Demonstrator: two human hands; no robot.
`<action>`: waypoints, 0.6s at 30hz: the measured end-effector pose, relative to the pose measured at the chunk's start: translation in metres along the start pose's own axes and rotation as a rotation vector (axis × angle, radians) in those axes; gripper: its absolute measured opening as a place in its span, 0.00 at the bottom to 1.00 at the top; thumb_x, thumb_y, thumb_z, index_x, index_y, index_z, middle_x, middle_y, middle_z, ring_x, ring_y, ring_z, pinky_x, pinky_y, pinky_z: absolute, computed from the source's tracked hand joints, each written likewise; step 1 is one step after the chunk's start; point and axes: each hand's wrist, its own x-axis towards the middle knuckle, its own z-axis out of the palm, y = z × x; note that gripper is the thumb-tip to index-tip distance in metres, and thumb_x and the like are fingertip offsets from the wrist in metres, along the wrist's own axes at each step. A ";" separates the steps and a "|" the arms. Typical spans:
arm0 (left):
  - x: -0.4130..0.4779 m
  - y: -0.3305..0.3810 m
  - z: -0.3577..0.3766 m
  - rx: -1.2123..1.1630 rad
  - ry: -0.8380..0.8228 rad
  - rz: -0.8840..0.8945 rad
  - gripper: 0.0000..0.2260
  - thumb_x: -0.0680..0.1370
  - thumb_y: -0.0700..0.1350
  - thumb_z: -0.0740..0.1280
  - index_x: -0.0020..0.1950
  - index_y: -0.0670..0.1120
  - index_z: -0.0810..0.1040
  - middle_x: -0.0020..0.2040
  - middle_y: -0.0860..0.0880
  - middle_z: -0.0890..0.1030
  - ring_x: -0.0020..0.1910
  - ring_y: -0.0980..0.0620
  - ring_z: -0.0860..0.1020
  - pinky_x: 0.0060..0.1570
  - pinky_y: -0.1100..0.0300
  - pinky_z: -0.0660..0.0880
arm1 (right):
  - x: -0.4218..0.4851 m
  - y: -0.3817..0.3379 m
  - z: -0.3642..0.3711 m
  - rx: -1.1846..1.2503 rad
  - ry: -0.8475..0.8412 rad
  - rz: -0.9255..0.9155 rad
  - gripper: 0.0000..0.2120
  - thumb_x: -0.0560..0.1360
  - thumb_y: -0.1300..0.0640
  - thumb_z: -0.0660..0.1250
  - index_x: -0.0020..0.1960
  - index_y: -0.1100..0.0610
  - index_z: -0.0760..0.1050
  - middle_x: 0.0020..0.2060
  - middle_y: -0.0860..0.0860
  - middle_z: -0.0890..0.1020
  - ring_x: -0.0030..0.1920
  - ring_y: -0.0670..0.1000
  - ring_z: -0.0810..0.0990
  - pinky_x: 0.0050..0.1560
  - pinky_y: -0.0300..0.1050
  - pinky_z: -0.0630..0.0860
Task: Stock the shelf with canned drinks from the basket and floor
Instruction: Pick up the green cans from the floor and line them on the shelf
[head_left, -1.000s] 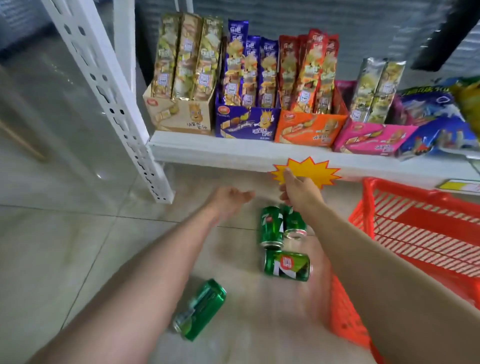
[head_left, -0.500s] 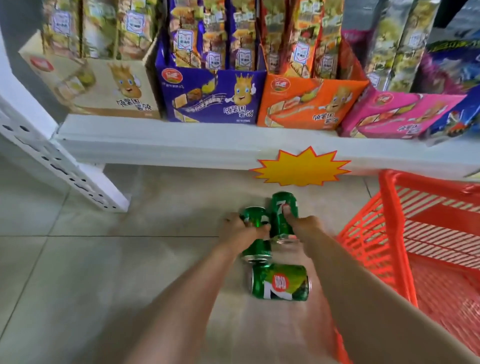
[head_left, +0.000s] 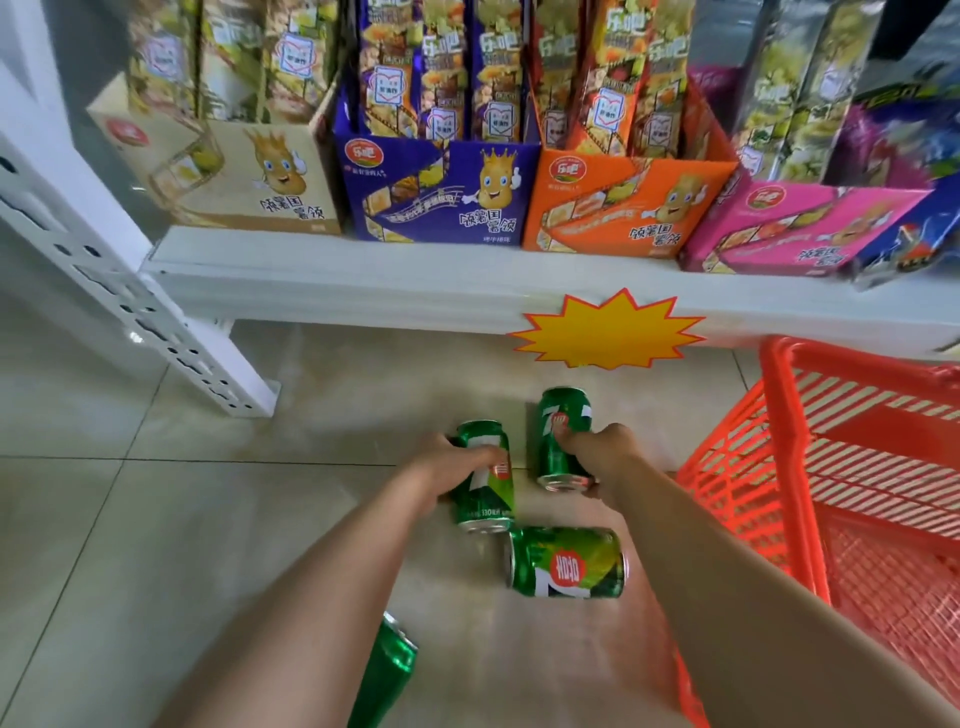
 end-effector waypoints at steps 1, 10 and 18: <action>-0.004 -0.003 -0.002 -0.014 0.023 -0.008 0.15 0.70 0.46 0.76 0.50 0.43 0.74 0.48 0.42 0.81 0.47 0.45 0.81 0.51 0.50 0.79 | -0.005 0.000 -0.001 -0.015 -0.021 -0.006 0.13 0.75 0.55 0.72 0.43 0.59 0.69 0.48 0.59 0.81 0.42 0.55 0.79 0.35 0.45 0.72; -0.080 0.010 -0.057 0.002 0.140 0.195 0.11 0.68 0.46 0.77 0.47 0.46 0.78 0.46 0.45 0.84 0.48 0.47 0.82 0.53 0.51 0.79 | -0.084 -0.022 -0.012 -0.095 -0.295 -0.116 0.22 0.75 0.49 0.71 0.60 0.63 0.71 0.50 0.59 0.82 0.46 0.57 0.84 0.42 0.52 0.83; -0.197 0.057 -0.102 0.156 0.124 0.382 0.27 0.60 0.55 0.79 0.55 0.48 0.78 0.49 0.48 0.84 0.52 0.49 0.81 0.56 0.49 0.76 | -0.185 -0.079 -0.048 -0.223 -0.682 -0.424 0.14 0.79 0.52 0.66 0.58 0.62 0.76 0.49 0.53 0.84 0.50 0.52 0.82 0.48 0.48 0.79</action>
